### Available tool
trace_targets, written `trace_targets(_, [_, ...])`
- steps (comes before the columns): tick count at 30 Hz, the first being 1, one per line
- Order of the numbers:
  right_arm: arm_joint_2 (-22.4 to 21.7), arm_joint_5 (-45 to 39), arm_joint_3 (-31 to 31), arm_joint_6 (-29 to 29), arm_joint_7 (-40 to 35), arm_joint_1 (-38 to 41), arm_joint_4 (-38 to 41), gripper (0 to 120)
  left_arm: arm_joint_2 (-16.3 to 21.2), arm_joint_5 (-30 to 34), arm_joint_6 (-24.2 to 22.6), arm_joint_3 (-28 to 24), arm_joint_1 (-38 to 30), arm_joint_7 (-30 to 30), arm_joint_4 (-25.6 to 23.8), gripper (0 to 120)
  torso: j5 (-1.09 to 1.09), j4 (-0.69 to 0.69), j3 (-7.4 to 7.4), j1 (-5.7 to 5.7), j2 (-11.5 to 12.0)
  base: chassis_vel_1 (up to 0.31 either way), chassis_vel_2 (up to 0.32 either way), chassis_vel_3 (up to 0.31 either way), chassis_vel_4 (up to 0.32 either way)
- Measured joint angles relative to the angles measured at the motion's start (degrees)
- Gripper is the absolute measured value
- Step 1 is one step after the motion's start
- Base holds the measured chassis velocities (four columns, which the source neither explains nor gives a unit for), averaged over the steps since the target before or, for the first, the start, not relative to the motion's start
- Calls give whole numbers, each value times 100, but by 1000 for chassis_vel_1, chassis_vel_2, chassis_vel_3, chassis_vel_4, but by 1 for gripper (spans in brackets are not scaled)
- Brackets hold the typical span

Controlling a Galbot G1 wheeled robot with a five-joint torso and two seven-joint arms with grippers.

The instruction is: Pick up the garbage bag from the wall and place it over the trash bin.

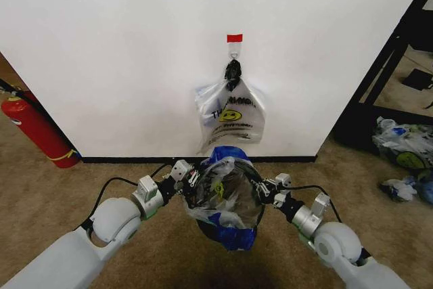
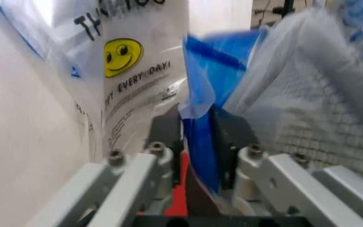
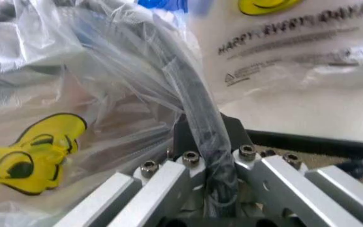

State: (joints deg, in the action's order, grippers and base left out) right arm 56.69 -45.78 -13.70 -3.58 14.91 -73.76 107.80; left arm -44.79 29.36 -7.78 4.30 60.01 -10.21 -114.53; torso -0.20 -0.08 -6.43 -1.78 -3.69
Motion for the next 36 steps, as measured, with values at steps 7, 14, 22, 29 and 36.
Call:
trace_targets(7, [106, -492, 94, -194, -551, -27, 4, 0, -70, 796, 278, 151, -66, -335, 251, 48, -1, 0, 0, 0, 1, 0, 0, 0, 0])
trace_targets(14, [174, -530, 138, -390, -1089, -28, -41, 0, -126, 1291, 730, 260, -112, -1331, 571, 69, 1, 0, 0, 0, 1, 0, 0, 0, 0])
trace_targets(22, [201, -358, 192, -315, -1308, -19, -131, 0, -234, 1246, 908, 233, -177, -458, 798, 97, 1, -2, 0, 0, 1, 0, 0, 0, 0])
trace_targets(29, [419, -464, 510, 492, -2409, -3, -85, 0, -432, 1301, 577, 152, 810, 1930, -283, 100, -1, 1, 0, 0, 1, 0, 0, 0, 0])
trace_targets(36, [589, -434, 699, 1079, -2654, -101, -87, 0, -723, 1626, 146, -11, 1820, 2833, -954, 100, 1, 1, 1, 1, 0, 0, 0, 0, 0])
